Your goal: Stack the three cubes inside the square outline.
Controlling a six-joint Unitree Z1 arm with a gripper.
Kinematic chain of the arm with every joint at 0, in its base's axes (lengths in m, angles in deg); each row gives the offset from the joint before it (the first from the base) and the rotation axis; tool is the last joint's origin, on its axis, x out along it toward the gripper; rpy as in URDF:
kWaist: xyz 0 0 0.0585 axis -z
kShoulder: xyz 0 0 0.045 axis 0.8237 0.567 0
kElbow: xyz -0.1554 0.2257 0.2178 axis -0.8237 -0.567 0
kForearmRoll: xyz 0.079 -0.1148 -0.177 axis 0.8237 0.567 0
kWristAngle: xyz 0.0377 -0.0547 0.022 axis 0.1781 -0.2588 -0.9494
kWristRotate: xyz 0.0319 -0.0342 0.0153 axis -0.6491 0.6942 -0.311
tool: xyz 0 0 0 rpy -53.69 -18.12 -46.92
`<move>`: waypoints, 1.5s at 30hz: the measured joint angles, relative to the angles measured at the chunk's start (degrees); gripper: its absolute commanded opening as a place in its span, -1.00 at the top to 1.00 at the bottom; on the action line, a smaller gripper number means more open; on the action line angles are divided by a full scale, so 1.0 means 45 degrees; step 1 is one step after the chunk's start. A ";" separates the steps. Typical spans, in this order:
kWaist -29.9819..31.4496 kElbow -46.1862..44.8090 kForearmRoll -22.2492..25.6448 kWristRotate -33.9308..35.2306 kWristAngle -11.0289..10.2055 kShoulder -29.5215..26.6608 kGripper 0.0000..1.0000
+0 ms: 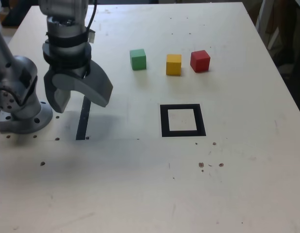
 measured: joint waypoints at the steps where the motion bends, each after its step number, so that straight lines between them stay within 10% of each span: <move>1: -0.0003 0.0203 0.0062 -0.0103 -0.0043 0.0075 -1.00; 45: -0.5571 1.1086 0.2479 -0.9030 -0.2173 0.6266 -1.00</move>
